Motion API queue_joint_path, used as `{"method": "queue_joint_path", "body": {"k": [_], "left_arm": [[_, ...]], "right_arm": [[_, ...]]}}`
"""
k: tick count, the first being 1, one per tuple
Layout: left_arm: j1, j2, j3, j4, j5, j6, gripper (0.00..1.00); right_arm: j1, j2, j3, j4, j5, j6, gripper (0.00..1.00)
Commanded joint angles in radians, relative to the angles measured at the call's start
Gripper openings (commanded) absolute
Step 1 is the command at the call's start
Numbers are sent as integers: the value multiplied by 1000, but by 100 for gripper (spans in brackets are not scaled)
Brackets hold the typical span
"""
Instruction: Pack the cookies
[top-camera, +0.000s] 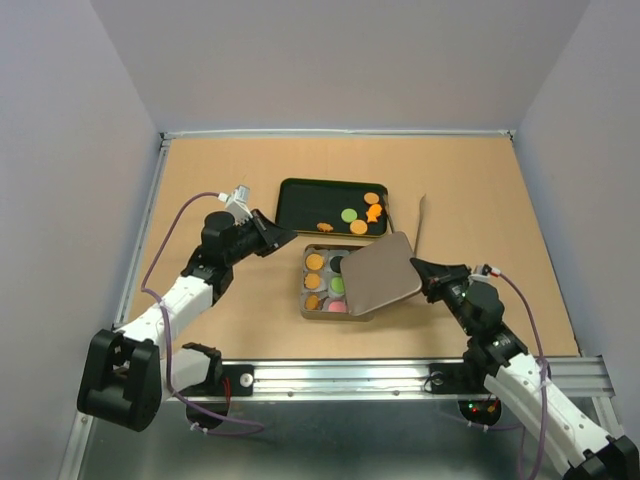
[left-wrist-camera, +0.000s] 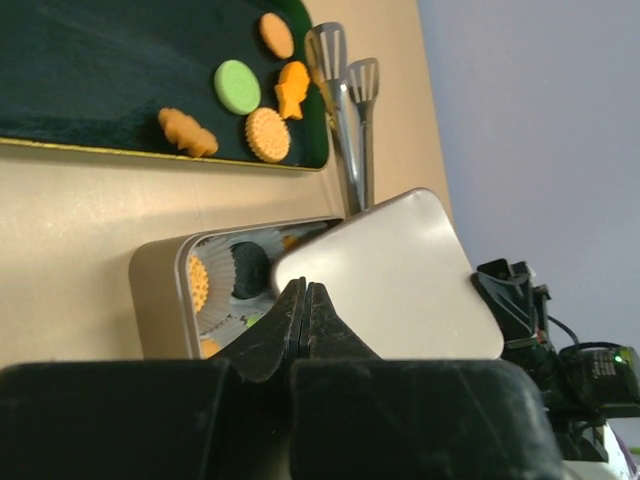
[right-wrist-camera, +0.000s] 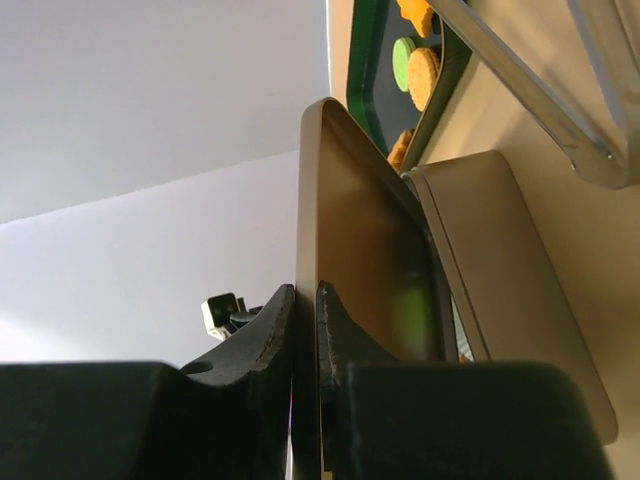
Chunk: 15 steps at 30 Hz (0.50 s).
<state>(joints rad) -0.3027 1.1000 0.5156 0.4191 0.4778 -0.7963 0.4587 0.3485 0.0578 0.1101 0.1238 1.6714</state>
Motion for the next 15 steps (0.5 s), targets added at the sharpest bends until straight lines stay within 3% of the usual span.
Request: {"method": "queue_joint_path", "body": {"k": [1, 9, 10, 11, 15], "left_arm": [[-19, 18, 0, -63, -68, 48, 0], [-56, 27, -26, -94, -106, 48, 0], [-68, 32, -29, -98, -114, 45, 0], [-73, 37, -29, -114, -131, 40, 0], [-104, 63, -26, -161, -159, 29, 0]], "right_arm": [[0, -42, 39, -146, 21, -93, 1], [0, -94, 65, -392, -65, -139, 3], [0, -97, 62, -409, -75, -134, 6], [0, -92, 54, -415, -97, -133, 18], [0, -54, 50, -432, -159, -134, 34]]}}
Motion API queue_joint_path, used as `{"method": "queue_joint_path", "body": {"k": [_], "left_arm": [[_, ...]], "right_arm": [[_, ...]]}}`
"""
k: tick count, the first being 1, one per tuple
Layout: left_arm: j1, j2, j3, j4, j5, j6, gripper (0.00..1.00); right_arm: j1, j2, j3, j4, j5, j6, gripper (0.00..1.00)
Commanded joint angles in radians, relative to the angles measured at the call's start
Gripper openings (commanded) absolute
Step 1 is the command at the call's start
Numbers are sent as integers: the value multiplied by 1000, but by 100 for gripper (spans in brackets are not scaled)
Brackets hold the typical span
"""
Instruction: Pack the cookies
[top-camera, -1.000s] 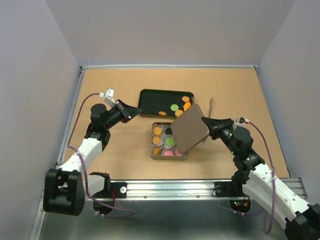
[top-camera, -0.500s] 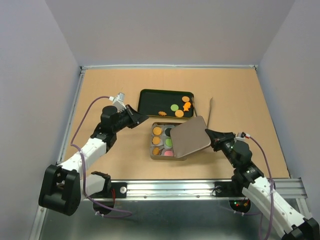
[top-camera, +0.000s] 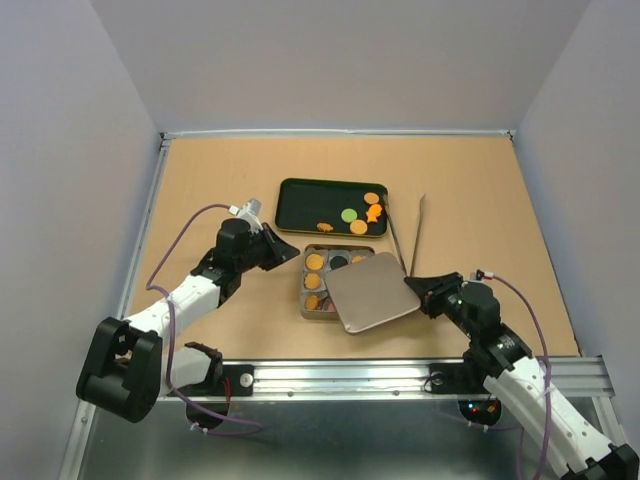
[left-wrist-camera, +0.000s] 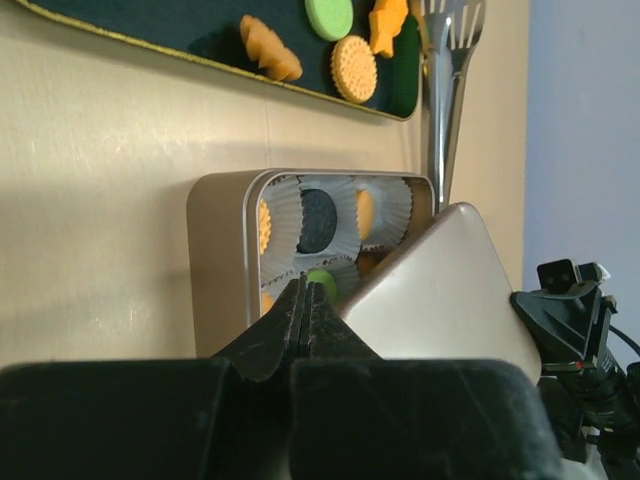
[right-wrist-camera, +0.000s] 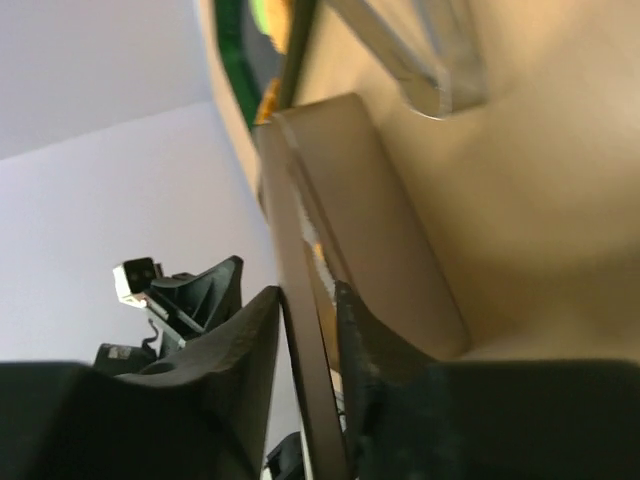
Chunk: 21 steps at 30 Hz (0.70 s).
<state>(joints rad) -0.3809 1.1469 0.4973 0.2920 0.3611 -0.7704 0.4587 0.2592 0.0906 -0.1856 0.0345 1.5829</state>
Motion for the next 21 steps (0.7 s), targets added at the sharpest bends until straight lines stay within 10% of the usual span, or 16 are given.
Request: {"method": "queue_joint_path", "body": {"k": [1, 6, 21], "left_arm": [[-32, 20, -8, -42, -45, -1, 0], [-82, 42, -17, -51, -62, -32, 0], [-194, 122, -6, 22, -77, -86, 0]], "right_arm": [[0, 46, 17, -138, -80, -50, 38], [0, 112, 9, -146, -130, -52, 52], [0, 92, 9, -101, -194, 31, 31]]}}
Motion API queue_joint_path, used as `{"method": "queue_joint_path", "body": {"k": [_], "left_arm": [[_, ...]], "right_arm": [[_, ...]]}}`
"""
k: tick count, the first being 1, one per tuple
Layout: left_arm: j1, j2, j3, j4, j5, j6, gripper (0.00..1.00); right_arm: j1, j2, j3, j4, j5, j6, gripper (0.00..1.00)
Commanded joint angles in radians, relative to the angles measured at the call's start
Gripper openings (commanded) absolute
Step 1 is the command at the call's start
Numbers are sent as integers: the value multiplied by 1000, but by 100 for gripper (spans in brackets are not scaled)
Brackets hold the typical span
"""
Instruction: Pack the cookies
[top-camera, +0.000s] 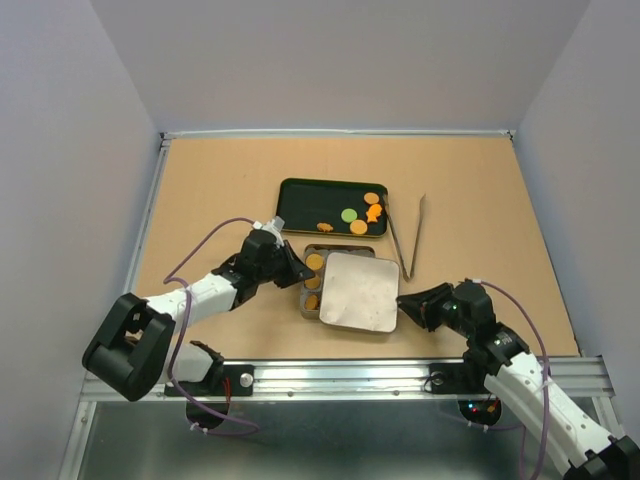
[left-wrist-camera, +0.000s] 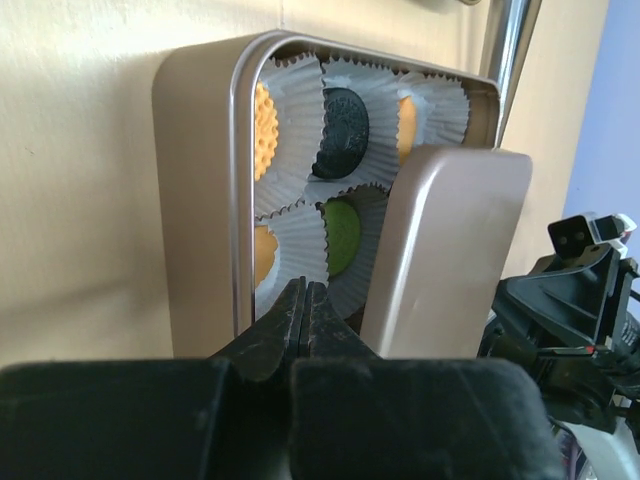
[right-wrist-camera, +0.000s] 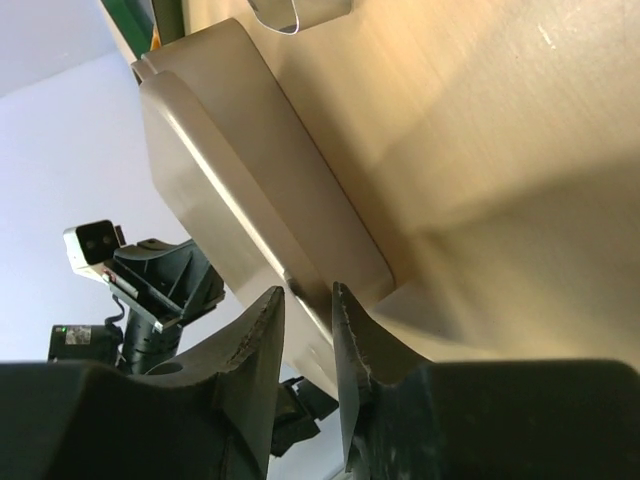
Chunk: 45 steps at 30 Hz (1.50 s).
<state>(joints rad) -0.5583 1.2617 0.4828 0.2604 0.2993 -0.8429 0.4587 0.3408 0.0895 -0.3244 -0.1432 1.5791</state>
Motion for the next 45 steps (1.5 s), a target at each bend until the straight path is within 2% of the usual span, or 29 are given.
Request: {"method": "queue_joint_path", "body": {"k": [1, 7, 15, 20, 25, 31, 39, 45], "left_arm": [[-20, 11, 10, 56, -12, -16, 0], [-31, -8, 19, 65, -19, -24, 0], [-31, -136, 30, 28, -45, -33, 0], [-29, -151, 33, 17, -54, -27, 0], [-29, -130, 23, 26, -49, -27, 0], [-26, -153, 33, 4, -74, -15, 0], [-8, -220, 48, -90, -92, 28, 0], [-8, -177, 59, -101, -42, 87, 0]], "right_arm": [[1, 24, 12, 45, -15, 35, 31], [0, 173, 3, 211, 2, 27, 30], [0, 408, 133, 315, 5, -31, 28], [1, 414, 211, 315, 5, -67, 27], [1, 333, 217, 309, -10, -48, 26], [1, 328, 194, 295, -21, -36, 26], [1, 418, 240, 315, -48, -93, 26], [23, 547, 269, 367, -94, -162, 26]]}}
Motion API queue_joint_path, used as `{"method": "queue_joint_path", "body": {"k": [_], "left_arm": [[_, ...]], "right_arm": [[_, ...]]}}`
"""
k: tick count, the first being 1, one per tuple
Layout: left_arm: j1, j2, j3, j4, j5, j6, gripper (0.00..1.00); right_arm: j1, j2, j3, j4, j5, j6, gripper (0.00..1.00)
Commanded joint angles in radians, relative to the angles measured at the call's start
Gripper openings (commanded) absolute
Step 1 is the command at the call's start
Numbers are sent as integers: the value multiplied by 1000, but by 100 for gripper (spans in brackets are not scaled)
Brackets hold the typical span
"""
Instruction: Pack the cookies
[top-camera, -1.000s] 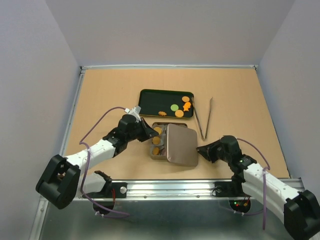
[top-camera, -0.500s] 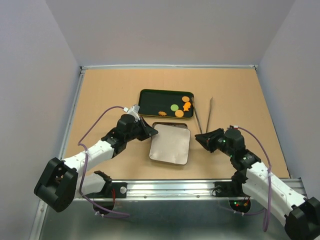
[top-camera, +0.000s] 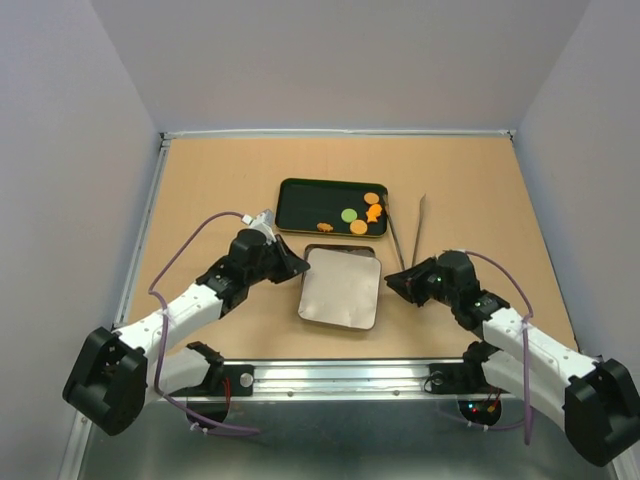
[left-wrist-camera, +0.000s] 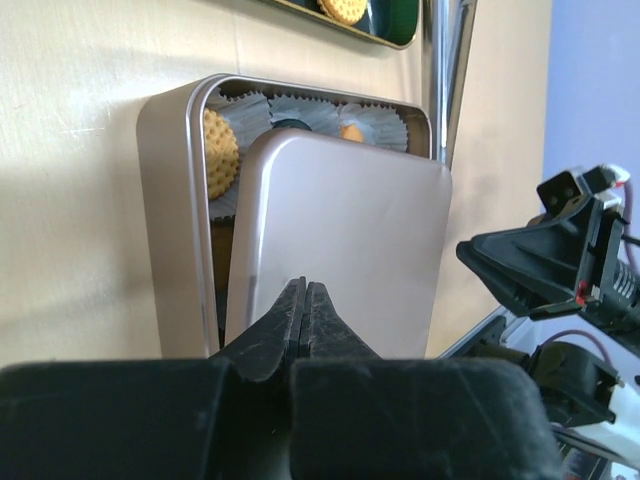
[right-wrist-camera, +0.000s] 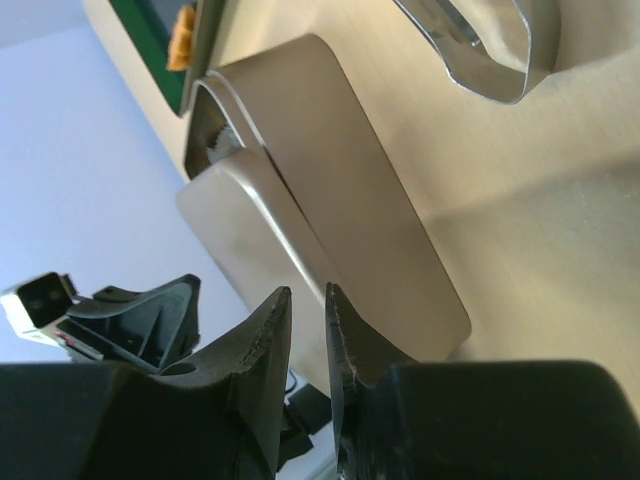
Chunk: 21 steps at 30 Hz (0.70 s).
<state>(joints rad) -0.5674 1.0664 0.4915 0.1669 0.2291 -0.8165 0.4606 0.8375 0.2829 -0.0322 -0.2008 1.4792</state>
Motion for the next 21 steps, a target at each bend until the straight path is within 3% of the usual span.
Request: {"method": "queue_joint_path", "body": {"k": [1, 21], "left_arm": [[3, 24, 51, -6, 35, 65, 0], [3, 190, 48, 31, 76, 89, 2]], "right_arm": [[21, 83, 79, 84, -40, -69, 26], [32, 291, 148, 169, -57, -151, 30]]}}
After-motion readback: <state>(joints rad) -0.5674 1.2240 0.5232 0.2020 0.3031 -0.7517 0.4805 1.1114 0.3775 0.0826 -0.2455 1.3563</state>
